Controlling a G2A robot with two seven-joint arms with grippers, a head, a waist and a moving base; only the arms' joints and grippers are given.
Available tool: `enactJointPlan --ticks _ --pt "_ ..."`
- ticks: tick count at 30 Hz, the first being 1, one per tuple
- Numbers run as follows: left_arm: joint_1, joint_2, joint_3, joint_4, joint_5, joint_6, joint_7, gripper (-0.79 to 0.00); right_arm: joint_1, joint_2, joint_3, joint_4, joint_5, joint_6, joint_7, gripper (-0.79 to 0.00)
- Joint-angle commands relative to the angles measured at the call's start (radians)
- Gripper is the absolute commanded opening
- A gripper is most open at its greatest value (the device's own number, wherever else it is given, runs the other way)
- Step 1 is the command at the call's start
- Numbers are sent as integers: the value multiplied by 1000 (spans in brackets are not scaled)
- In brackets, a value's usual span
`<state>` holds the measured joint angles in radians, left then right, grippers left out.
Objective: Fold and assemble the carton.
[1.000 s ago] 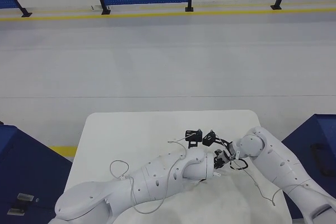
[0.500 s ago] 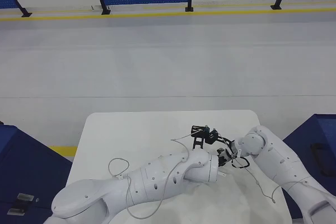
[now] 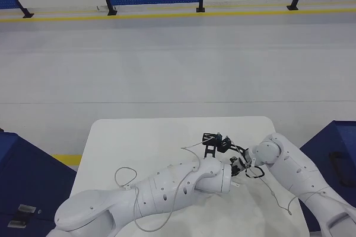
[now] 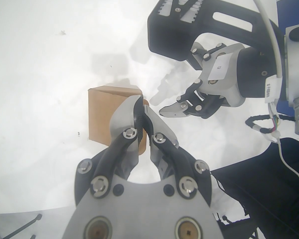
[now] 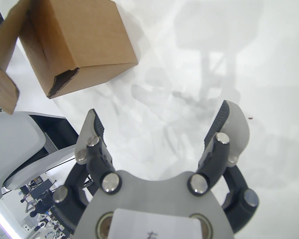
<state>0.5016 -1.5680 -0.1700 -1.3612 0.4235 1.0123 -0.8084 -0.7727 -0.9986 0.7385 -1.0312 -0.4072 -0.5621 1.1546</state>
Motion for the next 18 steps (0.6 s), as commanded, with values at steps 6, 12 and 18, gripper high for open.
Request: enactJointPlan --ticks 6,12,18 --pt "-12 0 -10 -41 -6 0 0 -6 4 -28 -53 59 -19 -30 -47 0" --pt "19 18 0 -61 31 0 1 0 14 -42 -71 79 -11 -36 -54 0" --pt "43 58 -52 -138 154 0 1 -206 12 -39 -57 48 -12 -11 -68 0"
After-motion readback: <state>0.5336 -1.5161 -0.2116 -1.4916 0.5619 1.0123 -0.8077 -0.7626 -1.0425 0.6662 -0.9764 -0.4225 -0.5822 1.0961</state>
